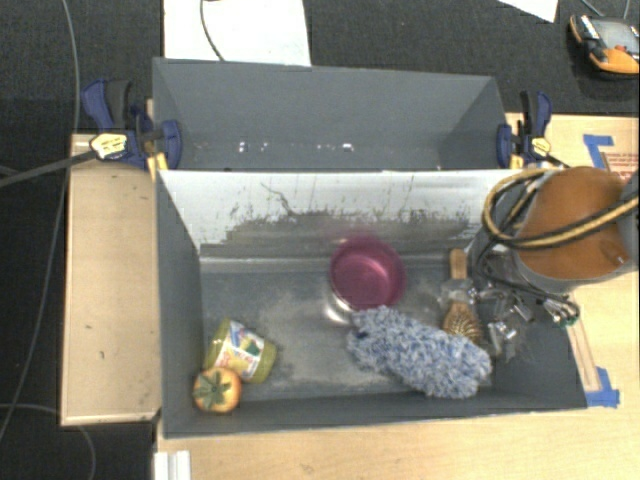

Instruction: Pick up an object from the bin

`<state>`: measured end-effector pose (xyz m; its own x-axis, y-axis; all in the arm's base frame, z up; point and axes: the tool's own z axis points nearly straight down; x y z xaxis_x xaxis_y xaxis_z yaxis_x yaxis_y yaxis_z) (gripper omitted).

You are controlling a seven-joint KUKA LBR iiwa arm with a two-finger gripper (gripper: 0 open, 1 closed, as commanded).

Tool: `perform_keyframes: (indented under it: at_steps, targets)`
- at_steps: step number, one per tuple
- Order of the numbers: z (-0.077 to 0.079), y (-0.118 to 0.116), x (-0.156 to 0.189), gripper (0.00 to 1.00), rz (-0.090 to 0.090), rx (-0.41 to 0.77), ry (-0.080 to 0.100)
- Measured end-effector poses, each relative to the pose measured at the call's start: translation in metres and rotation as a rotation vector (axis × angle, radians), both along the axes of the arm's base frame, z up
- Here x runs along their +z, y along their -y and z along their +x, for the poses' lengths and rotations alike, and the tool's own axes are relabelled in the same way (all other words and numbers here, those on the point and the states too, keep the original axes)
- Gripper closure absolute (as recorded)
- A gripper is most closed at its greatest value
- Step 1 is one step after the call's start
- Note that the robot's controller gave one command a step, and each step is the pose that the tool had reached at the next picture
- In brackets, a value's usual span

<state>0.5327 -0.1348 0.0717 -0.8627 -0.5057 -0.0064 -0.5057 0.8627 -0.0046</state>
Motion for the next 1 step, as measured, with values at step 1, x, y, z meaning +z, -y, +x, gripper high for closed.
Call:
perform_keyframes:
  at_steps: [1]
  targets:
    - [0.0000, 0.0000, 0.0000, 1.00, 0.000, -0.003, 0.000]
